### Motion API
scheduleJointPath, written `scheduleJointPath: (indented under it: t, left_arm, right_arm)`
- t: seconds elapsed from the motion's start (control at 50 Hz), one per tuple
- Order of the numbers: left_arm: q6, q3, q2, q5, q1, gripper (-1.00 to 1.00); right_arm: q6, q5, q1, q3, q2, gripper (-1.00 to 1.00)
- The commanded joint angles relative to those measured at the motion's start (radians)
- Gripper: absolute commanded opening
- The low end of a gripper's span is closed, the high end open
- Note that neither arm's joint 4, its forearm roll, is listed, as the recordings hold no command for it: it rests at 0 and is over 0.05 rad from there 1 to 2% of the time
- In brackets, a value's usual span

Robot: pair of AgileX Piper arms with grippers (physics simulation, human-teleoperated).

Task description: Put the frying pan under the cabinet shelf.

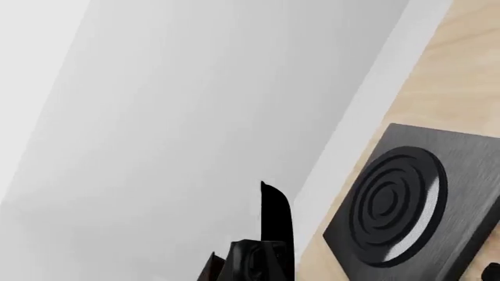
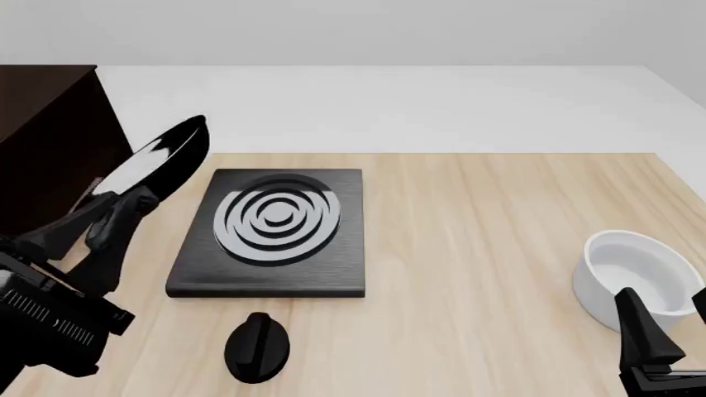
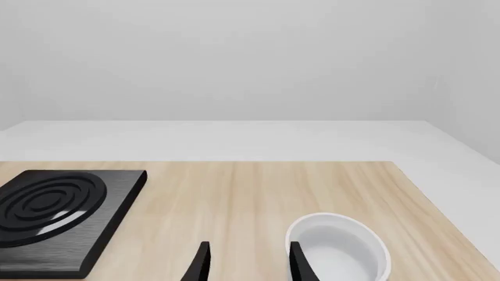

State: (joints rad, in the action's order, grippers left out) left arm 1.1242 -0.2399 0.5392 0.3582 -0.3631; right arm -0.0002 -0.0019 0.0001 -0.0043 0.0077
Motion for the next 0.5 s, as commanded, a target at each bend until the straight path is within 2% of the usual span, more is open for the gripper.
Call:
scheduleJointPath:
  t: [0.02,0.08,0.2,0.5]
  left_arm:
    - [-0.013,-0.013,0.004,0.007,0.028,-1.0]
    - [-0.041,-0.011,-0.003,-0.006,0.033,-1.0]
    - [-0.027,0.019,0.019,0.017,0.059,-1.0]
    - [-0.065,0.057,0.021,0.026,0.124,-1.0]
  right_arm:
    - [0.0,0.0,0.0,0.0,0.0,1.0]
    - [0.0,0.0,0.0,0.0,0.0,1.0]
    - [0.0,0.0,0.0,0.0,0.0,1.0]
    - [0.0,0.0,0.0,0.0,0.0,1.0]
